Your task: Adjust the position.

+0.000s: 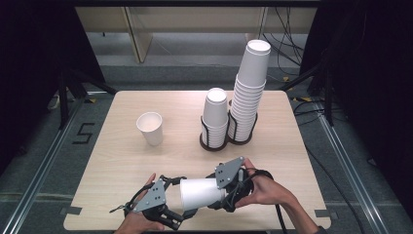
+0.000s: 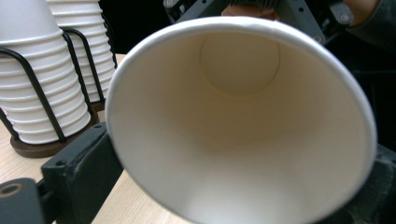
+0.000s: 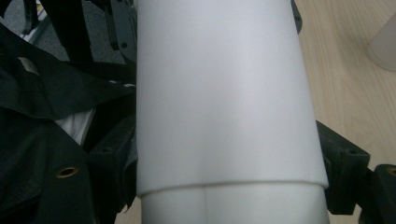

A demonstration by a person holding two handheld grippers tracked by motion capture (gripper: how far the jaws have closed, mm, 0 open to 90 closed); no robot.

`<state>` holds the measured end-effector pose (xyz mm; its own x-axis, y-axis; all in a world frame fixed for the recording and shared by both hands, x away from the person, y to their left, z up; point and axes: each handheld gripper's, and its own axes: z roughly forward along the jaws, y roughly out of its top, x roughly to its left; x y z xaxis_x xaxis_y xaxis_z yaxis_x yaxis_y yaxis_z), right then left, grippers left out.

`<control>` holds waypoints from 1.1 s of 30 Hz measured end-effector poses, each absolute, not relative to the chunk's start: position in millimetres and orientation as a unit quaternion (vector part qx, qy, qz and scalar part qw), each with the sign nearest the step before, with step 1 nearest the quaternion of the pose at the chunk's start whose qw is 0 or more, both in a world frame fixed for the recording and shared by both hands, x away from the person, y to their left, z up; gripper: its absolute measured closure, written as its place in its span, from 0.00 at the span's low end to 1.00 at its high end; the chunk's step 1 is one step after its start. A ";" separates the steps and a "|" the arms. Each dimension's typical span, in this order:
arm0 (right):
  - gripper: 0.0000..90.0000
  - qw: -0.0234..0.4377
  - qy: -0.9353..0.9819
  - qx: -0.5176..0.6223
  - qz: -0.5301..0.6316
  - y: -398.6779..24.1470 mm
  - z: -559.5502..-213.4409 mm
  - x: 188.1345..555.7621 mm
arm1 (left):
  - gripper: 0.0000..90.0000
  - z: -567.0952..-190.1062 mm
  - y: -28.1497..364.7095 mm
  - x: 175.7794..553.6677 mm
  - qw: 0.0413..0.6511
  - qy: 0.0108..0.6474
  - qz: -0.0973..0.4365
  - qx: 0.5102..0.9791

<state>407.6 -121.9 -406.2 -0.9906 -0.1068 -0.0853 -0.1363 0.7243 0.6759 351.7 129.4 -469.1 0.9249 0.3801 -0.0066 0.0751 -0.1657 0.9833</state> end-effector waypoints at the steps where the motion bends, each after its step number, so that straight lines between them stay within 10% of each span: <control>1: 0.26 0.019 0.928 -0.066 0.367 -121.6 -406.5 407.8 | 0.05 -467.8 130.2 350.9 0.625 0.156 0.119 0.756; 33: 0.17 0.027 0.938 -0.038 0.342 -118.0 -409.3 401.7 | 0.10 -460.1 129.3 347.1 0.605 0.141 0.124 0.774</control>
<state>401.7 -118.0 -409.3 -0.9957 -0.0518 -0.0768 -0.0890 0.7629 0.6404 347.1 129.3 -460.1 0.9299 0.3672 0.0210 0.0682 -0.2283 0.9712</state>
